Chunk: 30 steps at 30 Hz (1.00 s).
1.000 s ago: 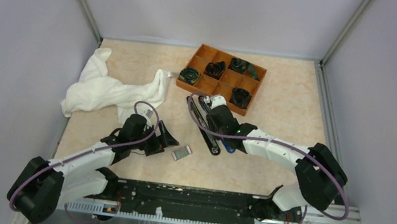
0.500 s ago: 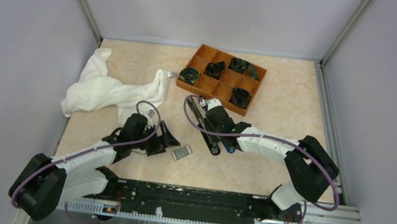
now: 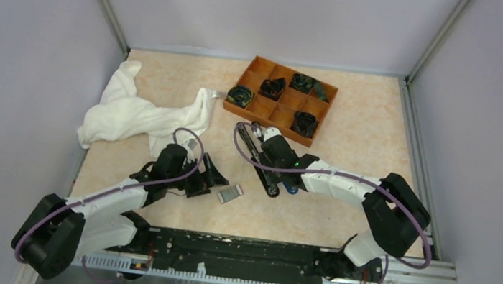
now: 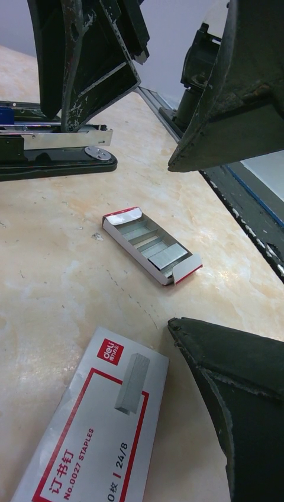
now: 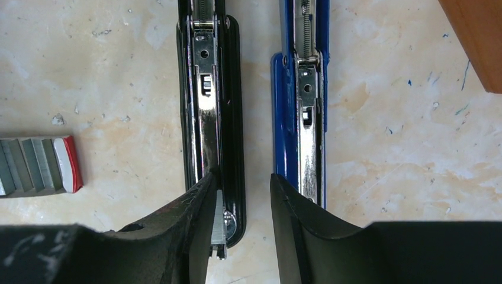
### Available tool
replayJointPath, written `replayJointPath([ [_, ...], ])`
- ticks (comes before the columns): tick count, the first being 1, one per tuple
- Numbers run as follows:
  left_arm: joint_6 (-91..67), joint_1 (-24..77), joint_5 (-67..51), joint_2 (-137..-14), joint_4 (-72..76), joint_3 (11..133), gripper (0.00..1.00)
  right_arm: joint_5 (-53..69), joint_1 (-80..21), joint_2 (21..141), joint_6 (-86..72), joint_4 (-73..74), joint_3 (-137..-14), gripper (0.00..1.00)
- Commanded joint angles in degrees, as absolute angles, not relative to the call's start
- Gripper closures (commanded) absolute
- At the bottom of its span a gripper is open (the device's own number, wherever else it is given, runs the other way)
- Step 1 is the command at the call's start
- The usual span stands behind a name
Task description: Load the staples into the stapler
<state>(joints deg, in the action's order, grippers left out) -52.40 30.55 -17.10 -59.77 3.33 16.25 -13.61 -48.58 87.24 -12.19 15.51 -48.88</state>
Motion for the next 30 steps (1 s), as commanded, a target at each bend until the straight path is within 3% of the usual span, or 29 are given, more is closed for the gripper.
replayJointPath([
  [1, -51.17, 30.78, -17.74, -60.81, 2.67, 16.33, 0.01, -12.12, -48.41, 84.48, -12.72, 19.66, -50.46, 0.60],
  [19, -52.02, 30.84, -18.90, -60.44, 2.87, 15.32, 0.07, -9.05, -56.84, 83.96, -14.93, 16.96, -56.20, 0.60],
  [30, -52.72, 30.86, -16.52, -57.22, -0.50, 14.56, 0.15, -2.55, -60.69, 90.80, -17.73, 12.36, -59.44, 0.70],
])
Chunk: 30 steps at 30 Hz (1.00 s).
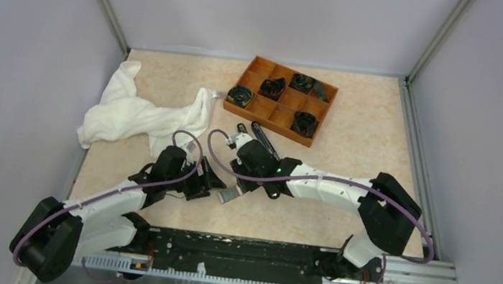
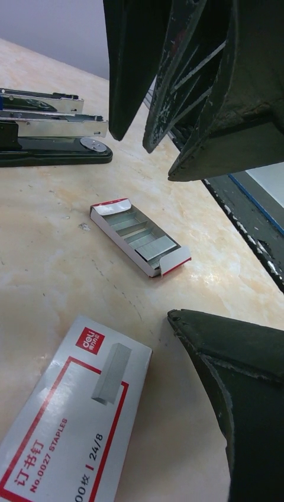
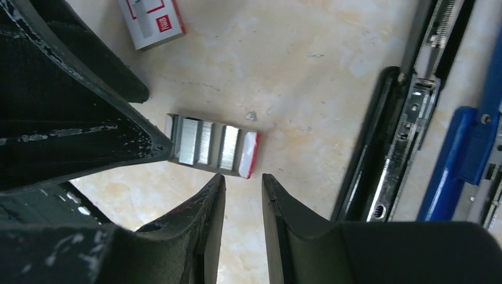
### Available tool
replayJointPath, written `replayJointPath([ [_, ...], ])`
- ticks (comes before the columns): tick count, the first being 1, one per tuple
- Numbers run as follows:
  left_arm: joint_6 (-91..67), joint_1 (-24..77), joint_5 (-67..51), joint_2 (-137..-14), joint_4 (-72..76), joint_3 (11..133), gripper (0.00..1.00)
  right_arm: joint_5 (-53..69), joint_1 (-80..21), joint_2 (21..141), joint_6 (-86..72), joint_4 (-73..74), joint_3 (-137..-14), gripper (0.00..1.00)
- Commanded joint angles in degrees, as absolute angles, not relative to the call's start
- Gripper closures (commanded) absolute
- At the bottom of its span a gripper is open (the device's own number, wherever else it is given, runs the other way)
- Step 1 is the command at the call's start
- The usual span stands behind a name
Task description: Load the staples into the stapler
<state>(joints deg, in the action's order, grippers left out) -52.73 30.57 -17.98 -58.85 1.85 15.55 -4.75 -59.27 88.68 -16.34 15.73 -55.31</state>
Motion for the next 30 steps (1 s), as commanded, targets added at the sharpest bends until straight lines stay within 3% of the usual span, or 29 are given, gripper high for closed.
replayJointPath([
  [1, -52.90, 30.90, -16.38, -57.00, -0.60, 14.44, 0.15, -2.47, -60.91, 91.50, -17.83, 12.42, -59.98, 0.71],
  [30, -53.76, 30.85, -16.71, -57.55, 1.21, 13.36, 0.20, -5.91, -62.31, 102.15, -19.16, 15.99, -64.73, 0.77],
])
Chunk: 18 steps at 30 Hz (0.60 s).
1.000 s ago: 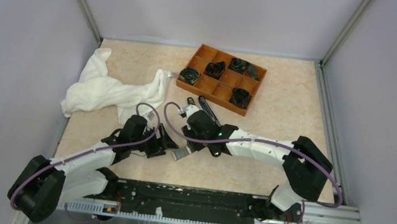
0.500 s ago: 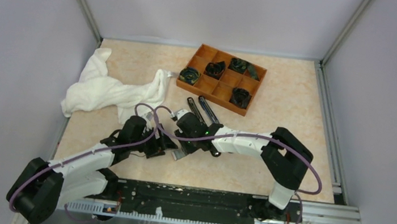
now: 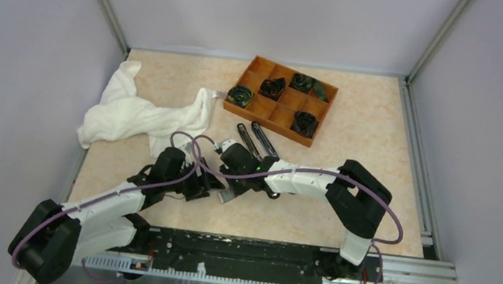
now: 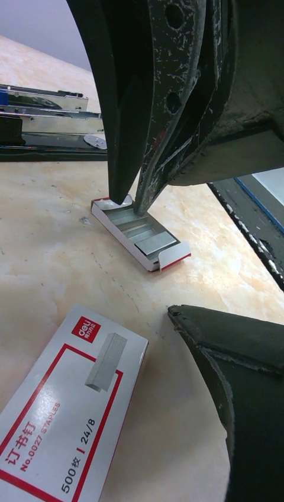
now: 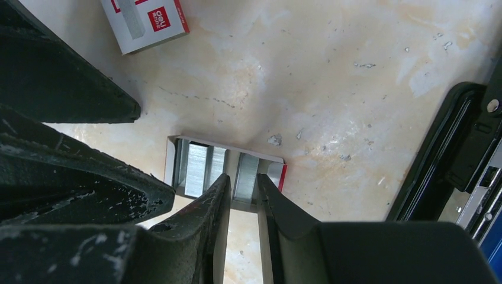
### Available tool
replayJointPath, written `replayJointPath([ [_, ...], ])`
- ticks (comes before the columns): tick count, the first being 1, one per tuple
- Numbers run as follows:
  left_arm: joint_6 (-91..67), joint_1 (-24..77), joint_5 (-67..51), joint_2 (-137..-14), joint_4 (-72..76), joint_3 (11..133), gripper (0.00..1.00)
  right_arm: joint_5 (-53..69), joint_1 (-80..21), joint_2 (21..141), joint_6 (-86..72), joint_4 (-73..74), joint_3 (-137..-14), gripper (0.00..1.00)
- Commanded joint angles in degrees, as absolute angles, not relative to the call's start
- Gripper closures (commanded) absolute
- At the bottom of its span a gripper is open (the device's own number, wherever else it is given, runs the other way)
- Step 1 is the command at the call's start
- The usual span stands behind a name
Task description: Load the staples into the stapler
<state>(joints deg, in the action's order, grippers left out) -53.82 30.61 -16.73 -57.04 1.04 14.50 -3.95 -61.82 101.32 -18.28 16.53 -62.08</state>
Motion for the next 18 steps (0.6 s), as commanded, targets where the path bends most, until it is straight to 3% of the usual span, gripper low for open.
replayJointPath([
  [1, -53.72, 30.85, -16.77, -57.58, 1.28, 13.29, 0.20, -6.08, -62.31, 102.20, -19.16, 16.00, -64.63, 0.77],
  [18, -54.01, 30.84, -17.13, -57.59, 1.93, 12.92, 0.22, -6.62, -62.31, 104.09, -19.16, 16.05, -64.45, 0.84],
])
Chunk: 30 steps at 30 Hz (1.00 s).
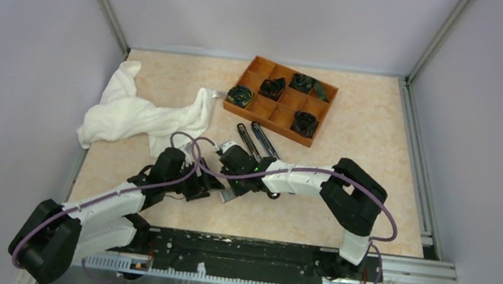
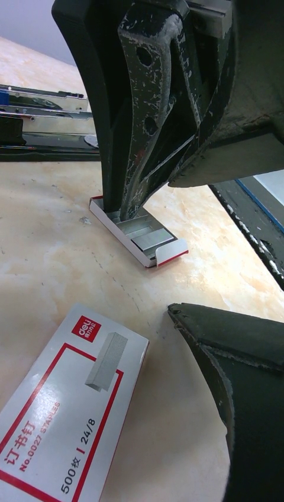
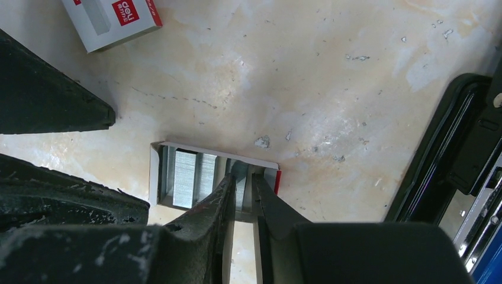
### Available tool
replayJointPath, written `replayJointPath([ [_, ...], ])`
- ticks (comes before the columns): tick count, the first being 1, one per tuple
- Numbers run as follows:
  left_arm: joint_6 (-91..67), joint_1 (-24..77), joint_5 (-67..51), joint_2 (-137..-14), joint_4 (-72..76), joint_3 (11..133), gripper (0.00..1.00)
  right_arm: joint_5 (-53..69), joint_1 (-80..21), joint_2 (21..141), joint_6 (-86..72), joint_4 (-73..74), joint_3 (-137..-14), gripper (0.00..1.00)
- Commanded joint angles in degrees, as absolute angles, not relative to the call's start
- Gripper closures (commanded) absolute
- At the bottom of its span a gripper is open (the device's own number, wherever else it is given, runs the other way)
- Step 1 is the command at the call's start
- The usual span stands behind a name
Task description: Load the staples into the stapler
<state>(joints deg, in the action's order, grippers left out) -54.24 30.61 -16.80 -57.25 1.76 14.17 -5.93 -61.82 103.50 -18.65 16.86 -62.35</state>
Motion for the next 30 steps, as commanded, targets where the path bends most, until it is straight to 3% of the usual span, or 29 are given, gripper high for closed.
replayJointPath([
  [1, -54.09, 30.85, -17.07, -57.57, 1.93, 12.88, 0.22, -6.66, -62.31, 104.19, -19.16, 15.98, -64.47, 0.84],
  [11, -54.57, 30.86, -16.19, -56.49, 1.91, 12.65, 0.23, -6.97, -62.33, 102.91, -19.16, 15.37, -64.47, 1.00],
  [19, -54.27, 30.80, -13.74, -52.63, 1.62, 12.64, 0.22, -7.57, -61.91, 97.30, -19.07, 12.80, -62.29, 1.00],
  [30, -52.37, 30.77, -10.14, -43.08, 5.79, 13.63, 0.21, 1.19, -55.67, 84.73, -21.71, -0.38, -53.92, 1.00],
])
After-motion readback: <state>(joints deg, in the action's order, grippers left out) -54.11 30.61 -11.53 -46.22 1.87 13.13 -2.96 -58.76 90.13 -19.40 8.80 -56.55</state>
